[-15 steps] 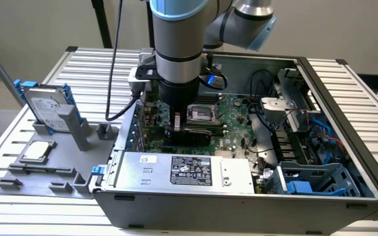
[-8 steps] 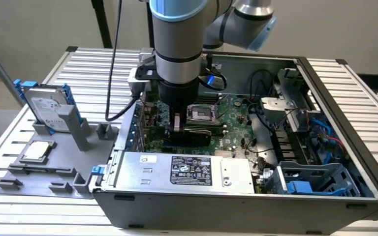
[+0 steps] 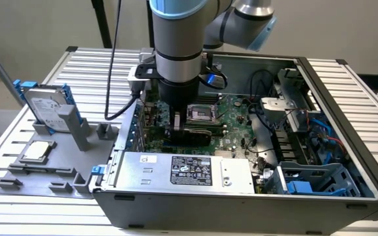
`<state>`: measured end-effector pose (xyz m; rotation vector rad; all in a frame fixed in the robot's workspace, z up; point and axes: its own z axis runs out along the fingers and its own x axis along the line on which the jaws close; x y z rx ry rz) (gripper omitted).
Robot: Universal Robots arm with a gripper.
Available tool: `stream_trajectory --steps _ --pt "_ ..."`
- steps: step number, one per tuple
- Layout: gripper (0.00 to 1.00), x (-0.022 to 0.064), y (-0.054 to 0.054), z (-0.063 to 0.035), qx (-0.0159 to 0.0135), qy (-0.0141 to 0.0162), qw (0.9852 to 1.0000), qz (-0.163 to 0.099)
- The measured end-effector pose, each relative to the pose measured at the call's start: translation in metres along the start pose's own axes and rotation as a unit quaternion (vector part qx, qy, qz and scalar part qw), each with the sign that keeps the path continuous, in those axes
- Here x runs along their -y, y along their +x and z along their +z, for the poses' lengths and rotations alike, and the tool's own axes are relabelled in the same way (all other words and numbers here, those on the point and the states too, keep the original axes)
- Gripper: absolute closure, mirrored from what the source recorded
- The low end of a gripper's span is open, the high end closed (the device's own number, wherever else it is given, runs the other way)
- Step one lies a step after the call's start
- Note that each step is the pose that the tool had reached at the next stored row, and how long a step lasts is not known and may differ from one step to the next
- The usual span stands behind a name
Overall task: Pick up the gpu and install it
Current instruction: 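Press down on the gpu until it lock into place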
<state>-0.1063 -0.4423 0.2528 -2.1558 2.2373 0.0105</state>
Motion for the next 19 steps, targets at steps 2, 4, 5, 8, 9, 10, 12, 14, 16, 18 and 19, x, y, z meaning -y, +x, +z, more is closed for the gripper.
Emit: stream_trajectory --steps 2,4,5,8,9,10,12,14,16,18,19 --pt "0.65 0.0002 0.000 -0.0086 -0.0001 -0.0001 1.0000 0.000" --pt "0.65 0.0003 -0.001 -0.0179 -0.0001 -0.0001 1.0000 0.000" --pt "0.65 0.0004 -0.001 -0.0225 -0.0001 0.0000 1.0000 0.000" --pt "0.68 0.0007 -0.001 -0.0360 -0.0002 -0.0002 1.0000 0.000" --pt "0.75 0.0007 -0.001 -0.0396 -0.0002 -0.0001 1.0000 0.000" --pt "0.81 0.0008 -0.001 -0.0416 -0.0001 -0.0001 1.0000 0.000" --pt "0.87 0.0008 -0.001 -0.0425 0.0000 -0.0001 1.0000 0.000" --pt "0.89 0.0008 -0.001 -0.0425 0.0000 -0.0001 1.0000 0.000" --pt "0.89 0.0008 -0.001 -0.0425 -0.0001 -0.0001 1.0000 0.000" --pt "0.89 0.0008 -0.001 -0.0426 -0.0001 -0.0001 1.0000 0.000" --pt "0.89 0.0008 -0.001 -0.0426 -0.0001 -0.0001 1.0000 0.000"
